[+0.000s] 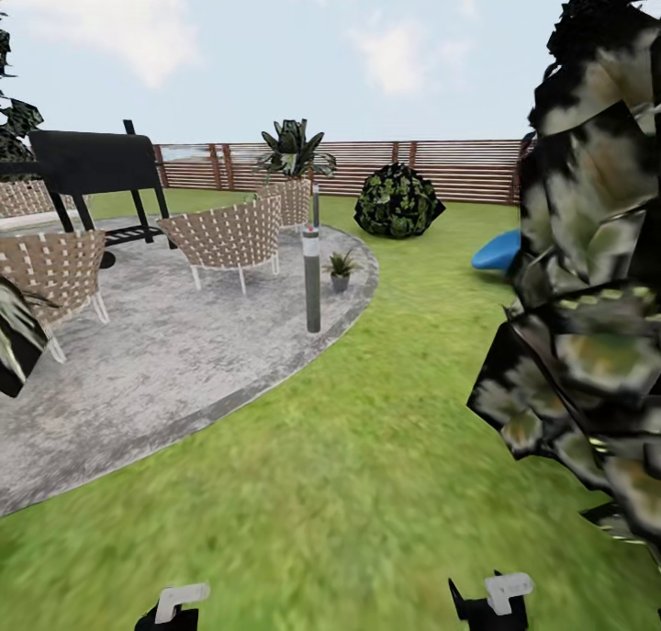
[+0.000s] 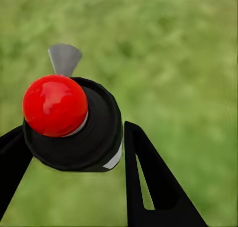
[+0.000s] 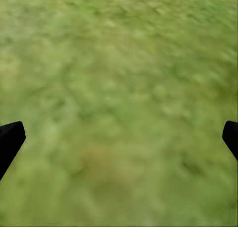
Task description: Pick up the pesticide atomizer in the garden and spray insectifuge to fully cover both potted plants in the garden.
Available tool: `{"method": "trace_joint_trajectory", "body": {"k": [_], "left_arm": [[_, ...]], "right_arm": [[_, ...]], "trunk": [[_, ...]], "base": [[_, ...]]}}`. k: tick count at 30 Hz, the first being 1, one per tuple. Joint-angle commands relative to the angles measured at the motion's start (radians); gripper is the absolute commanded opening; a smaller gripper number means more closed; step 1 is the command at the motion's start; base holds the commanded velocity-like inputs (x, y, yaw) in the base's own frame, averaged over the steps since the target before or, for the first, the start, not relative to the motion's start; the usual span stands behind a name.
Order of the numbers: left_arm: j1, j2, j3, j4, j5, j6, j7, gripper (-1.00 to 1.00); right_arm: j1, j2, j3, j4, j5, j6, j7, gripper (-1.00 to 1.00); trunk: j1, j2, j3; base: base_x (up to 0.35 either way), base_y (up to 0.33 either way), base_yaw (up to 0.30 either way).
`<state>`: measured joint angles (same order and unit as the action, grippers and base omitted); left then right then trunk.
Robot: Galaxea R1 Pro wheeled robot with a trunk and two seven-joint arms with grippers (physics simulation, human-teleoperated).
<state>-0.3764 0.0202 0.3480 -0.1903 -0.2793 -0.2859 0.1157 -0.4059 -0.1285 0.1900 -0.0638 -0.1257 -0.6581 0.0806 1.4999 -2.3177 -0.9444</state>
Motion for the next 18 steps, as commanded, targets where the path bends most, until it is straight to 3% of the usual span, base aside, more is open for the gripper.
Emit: {"method": "trace_joint_trajectory", "body": {"k": [1,18], "left_arm": [[-0.001,0.0,0.005,0.002,-0.011,-0.004,0.004,-1.0],[-0.001,0.0,0.005,0.002,-0.01,-0.004,0.004,-1.0]], "right_arm": [[-0.001,0.0,0.003,0.001,-0.011,-0.003,0.008,1.0],[-0.001,-0.001,0.003,0.001,-0.011,-0.003,0.007,1.0]], "trunk": [[0.0,0.0,-0.001],[0.0,0.0,-0.001]], "base": [[0.34,0.082,0.013],[0.34,0.019,0.001]]}}
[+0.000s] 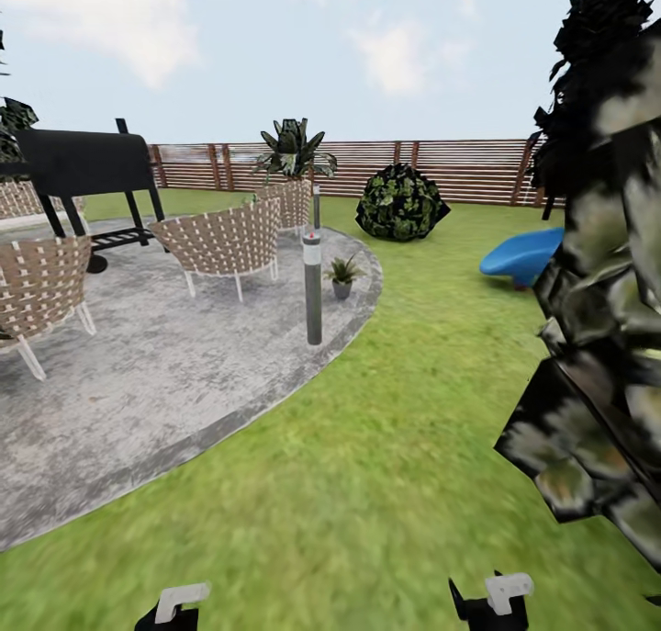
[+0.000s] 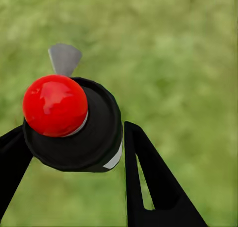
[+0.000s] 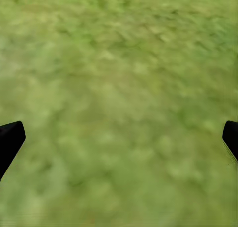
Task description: Pick up the pesticide atomizer in the garden and spray insectifuge to fully cover both potted plants in the garden.
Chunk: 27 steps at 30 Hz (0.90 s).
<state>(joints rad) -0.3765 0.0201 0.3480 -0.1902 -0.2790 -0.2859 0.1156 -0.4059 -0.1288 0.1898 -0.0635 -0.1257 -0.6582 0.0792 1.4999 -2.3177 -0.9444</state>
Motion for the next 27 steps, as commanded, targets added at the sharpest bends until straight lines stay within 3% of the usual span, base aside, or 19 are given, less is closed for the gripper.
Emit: {"method": "trace_joint_trajectory", "body": {"k": [1,15,27], "left_arm": [[-0.001,0.0,0.005,0.001,-0.01,-0.004,0.004,-1.0],[-0.001,0.0,0.005,0.001,-0.011,-0.004,0.004,-1.0],[-0.001,0.0,0.005,0.001,-0.011,-0.004,0.004,-1.0]], "right_arm": [[-0.001,0.0,0.004,0.001,-0.011,-0.003,0.008,1.0],[-0.001,0.0,0.004,0.001,-0.011,-0.003,0.008,1.0],[-0.001,0.0,0.004,0.001,-0.011,-0.003,0.008,1.0]], "trunk": [[0.0,0.0,-0.001],[0.0,0.0,-0.001],[0.0,0.0,-0.001]], "base": [[0.339,0.0,0.0],[0.34,0.0,0.008],[0.34,0.0,0.201]]}}
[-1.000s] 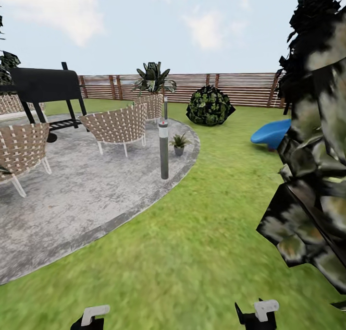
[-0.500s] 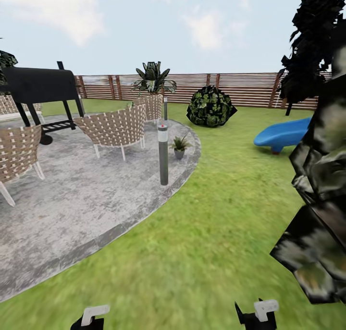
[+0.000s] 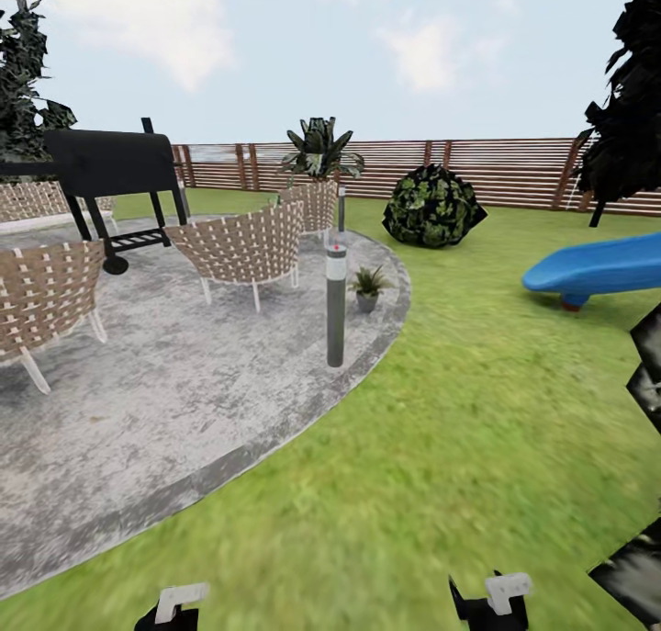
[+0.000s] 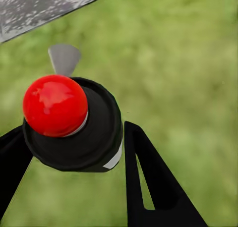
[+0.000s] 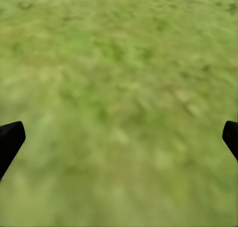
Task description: Pick up the pesticide atomizer in the garden and spray insectifuge to fully cover both potted plants in the garden.
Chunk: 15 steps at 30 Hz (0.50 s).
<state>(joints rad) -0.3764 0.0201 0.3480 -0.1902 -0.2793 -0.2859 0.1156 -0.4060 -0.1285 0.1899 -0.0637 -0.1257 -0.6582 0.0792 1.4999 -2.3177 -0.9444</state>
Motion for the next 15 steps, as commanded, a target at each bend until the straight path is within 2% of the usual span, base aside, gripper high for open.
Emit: {"method": "trace_joint_trajectory", "body": {"k": [1,15], "left_arm": [[-0.001,0.0,0.005,0.002,-0.011,-0.004,0.004,-1.0],[-0.001,0.0,0.005,0.002,-0.01,-0.004,0.004,-1.0]], "right_arm": [[-0.001,0.0,0.003,0.001,-0.011,-0.003,0.008,1.0],[-0.001,0.0,0.003,0.001,-0.011,-0.003,0.008,1.0]], "trunk": [[0.0,0.0,-0.001],[0.0,0.0,-0.001]], "base": [[0.34,0.0,0.029],[0.34,0.002,0.003]]}}
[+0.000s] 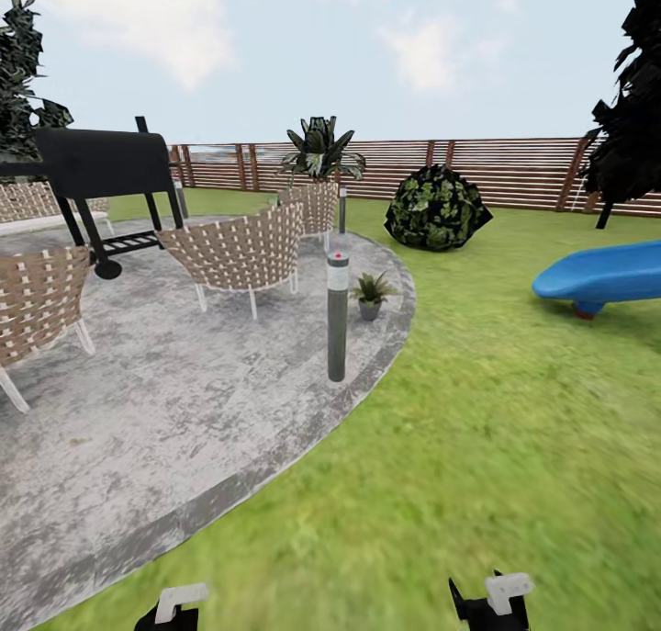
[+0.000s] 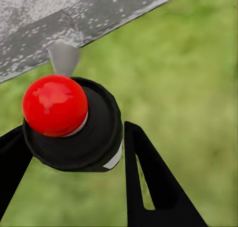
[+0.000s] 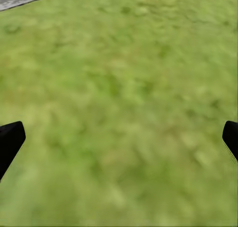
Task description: Pick up the pesticide atomizer in the garden and spray insectifuge to fully cover both potted plants in the garden.
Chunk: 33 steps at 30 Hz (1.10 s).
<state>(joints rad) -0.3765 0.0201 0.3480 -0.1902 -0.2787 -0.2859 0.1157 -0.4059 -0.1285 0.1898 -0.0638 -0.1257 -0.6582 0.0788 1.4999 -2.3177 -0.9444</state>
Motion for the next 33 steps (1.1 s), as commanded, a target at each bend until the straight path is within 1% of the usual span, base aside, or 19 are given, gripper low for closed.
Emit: {"method": "trace_joint_trajectory", "body": {"k": [1,11,15,26,33], "left_arm": [[-0.001,0.0,0.005,0.002,-0.01,-0.004,0.004,-1.0],[-0.001,0.0,0.005,0.002,-0.011,-0.004,0.004,-1.0],[-0.001,0.0,0.005,0.002,-0.011,-0.004,0.004,-1.0],[-0.001,0.0,0.005,0.002,-0.011,-0.004,0.004,-1.0],[-0.001,0.0,0.005,0.002,-0.011,-0.004,0.004,-1.0]], "right_arm": [[-0.001,0.0,0.004,0.001,-0.011,-0.003,0.008,1.0],[-0.001,0.0,0.004,0.001,-0.011,-0.003,0.007,1.0],[-0.001,0.0,0.004,0.001,-0.011,-0.003,0.007,1.0],[-0.001,0.0,0.004,0.001,-0.011,-0.003,0.007,1.0],[-0.001,0.0,0.004,0.001,-0.011,-0.003,0.007,1.0]], "trunk": [[0.0,0.0,-0.001],[0.0,0.0,-0.001],[0.0,0.0,-0.001],[0.0,0.0,-0.001],[0.0,0.0,-0.001]], "base": [[0.34,0.05,0.0],[0.34,0.072,-0.001],[0.339,0.076,-0.11],[0.34,0.073,-0.286],[0.34,0.007,-0.3]]}}
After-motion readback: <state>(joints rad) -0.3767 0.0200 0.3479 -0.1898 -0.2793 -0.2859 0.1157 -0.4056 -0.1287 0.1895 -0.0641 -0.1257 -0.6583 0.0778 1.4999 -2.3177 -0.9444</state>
